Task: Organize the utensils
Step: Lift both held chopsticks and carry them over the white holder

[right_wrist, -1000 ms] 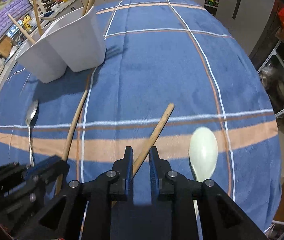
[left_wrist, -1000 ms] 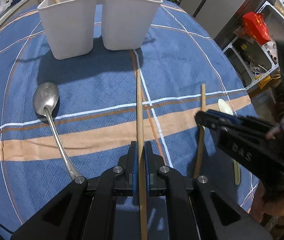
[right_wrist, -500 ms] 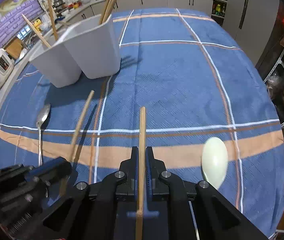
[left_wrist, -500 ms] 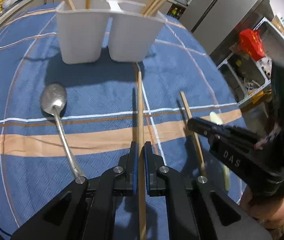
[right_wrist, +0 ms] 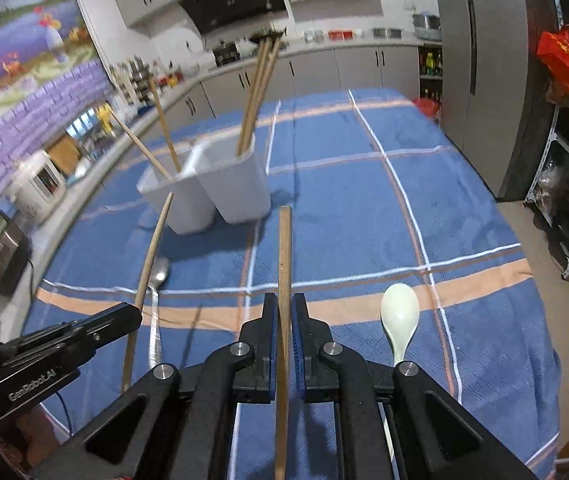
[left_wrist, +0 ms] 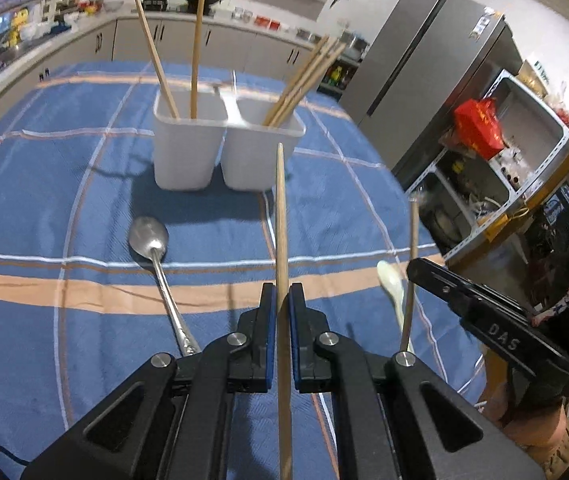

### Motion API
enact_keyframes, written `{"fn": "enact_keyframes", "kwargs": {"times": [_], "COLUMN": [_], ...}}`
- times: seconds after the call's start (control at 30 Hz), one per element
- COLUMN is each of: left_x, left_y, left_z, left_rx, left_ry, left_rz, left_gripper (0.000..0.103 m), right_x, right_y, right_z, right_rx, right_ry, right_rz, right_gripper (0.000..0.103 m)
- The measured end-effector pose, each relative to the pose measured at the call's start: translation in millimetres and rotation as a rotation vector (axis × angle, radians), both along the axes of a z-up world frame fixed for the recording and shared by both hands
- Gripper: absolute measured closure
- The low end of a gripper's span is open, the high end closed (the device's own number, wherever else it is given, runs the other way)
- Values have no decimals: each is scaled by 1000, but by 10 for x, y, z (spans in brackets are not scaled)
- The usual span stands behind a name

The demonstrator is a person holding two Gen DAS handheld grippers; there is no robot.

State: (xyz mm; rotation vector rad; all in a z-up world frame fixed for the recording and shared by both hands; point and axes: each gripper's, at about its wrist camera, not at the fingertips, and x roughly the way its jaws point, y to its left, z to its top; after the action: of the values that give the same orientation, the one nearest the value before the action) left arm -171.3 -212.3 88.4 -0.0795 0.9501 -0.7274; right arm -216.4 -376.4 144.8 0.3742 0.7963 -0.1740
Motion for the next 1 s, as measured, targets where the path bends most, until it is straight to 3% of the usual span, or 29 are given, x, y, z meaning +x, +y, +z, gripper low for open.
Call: {"fn": "enact_keyframes", "kwargs": {"times": [0.5, 1.0], "left_x": [-58, 736], "left_y": [474, 500], "left_z": [688, 1256], "left_rx": [-87, -199], "left_ry": [-208, -320], "left_rz": [83, 148], "left_gripper": [97, 97], "right_x": [-263, 309], "right_y": [194, 100], "right_z": [642, 1154], "right_rx": [-44, -66], "right_ry": [-178, -268], "right_rz": [-2, 17], "right_gripper": [96, 96]}}
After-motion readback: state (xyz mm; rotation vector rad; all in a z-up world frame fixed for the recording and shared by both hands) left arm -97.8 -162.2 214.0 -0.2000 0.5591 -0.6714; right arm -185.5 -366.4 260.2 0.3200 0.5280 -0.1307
